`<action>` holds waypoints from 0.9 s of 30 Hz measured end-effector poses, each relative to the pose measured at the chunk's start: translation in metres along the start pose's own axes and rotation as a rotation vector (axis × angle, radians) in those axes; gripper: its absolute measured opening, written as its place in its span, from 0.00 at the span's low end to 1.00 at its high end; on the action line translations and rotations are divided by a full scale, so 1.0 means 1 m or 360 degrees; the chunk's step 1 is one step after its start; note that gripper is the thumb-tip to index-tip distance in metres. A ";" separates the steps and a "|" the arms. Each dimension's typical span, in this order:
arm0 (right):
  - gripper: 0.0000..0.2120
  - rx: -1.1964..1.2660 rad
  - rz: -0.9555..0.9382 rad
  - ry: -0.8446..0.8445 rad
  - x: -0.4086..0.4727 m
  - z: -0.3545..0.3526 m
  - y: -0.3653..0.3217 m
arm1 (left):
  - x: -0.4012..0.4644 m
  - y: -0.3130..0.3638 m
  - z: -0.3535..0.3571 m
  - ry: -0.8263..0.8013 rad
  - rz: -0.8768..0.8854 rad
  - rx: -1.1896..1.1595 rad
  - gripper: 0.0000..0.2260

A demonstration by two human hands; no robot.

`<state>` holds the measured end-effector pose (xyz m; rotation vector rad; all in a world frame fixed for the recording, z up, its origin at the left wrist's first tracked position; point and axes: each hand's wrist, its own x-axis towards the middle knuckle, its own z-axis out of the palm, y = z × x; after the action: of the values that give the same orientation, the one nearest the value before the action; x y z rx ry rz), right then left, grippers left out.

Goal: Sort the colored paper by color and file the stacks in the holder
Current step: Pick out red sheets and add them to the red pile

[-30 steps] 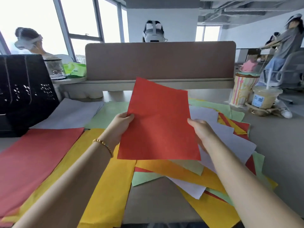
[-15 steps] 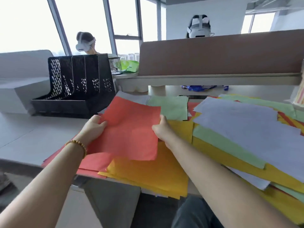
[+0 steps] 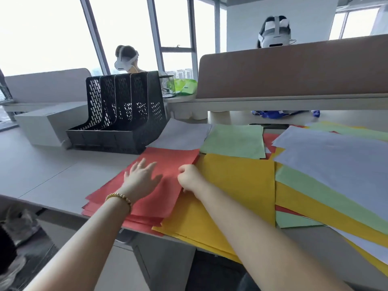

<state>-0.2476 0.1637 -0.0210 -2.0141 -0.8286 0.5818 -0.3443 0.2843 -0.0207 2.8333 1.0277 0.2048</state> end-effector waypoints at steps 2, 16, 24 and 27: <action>0.23 -0.0221 -0.0071 0.0029 0.001 -0.003 0.001 | 0.001 0.005 0.008 -0.0229 -0.0089 0.0024 0.25; 0.15 -0.0521 -0.0021 0.0713 -0.038 -0.157 0.083 | 0.014 0.137 0.008 -0.0015 0.0322 -0.0364 0.21; 0.14 -0.0524 0.0220 0.0966 -0.082 -0.252 0.153 | 0.004 0.298 0.035 0.0102 0.0561 -0.0918 0.14; 0.18 -0.0795 0.0323 0.0752 -0.086 -0.271 0.172 | 0.004 0.337 0.046 -0.0075 0.0461 -0.0981 0.16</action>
<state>-0.0683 -0.1163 -0.0170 -2.5686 -0.5111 -0.0187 -0.1224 0.0272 -0.0118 2.3807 0.4303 0.3997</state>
